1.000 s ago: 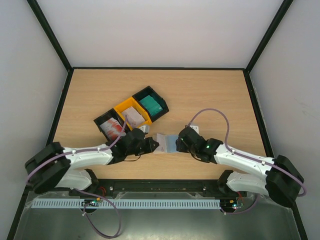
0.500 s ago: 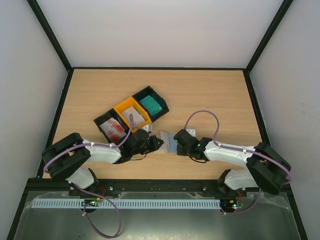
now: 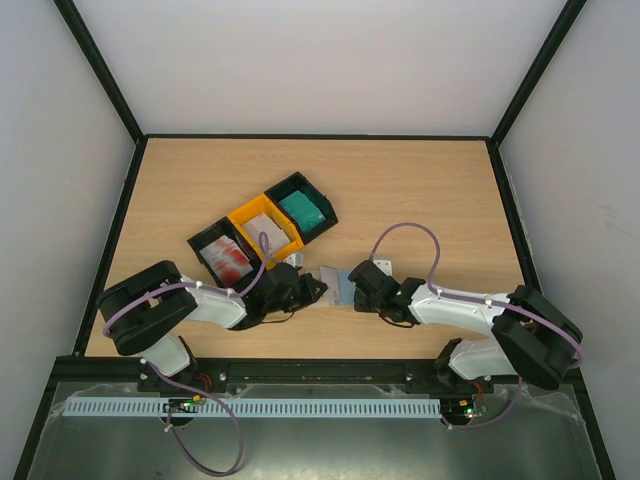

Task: Put the credit cards into the card holder
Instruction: Insert the credit card into the card holder.

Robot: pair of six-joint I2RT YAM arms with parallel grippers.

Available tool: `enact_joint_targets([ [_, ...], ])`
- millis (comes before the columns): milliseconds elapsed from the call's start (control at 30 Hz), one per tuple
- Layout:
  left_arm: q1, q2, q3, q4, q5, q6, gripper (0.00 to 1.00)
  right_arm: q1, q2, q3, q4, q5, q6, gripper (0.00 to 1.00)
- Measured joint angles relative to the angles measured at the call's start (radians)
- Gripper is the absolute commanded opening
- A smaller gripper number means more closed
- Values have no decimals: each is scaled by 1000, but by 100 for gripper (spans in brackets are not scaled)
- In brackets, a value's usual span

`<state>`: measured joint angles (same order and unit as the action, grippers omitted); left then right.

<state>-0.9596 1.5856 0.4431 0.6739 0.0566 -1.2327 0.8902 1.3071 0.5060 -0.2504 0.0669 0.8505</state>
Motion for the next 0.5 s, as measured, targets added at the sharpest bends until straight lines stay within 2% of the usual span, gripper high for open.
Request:
enact_joint_targets([
  [500, 0, 93, -6, 121, 35, -80, 2, 0, -10, -14, 25, 0, 18, 41],
])
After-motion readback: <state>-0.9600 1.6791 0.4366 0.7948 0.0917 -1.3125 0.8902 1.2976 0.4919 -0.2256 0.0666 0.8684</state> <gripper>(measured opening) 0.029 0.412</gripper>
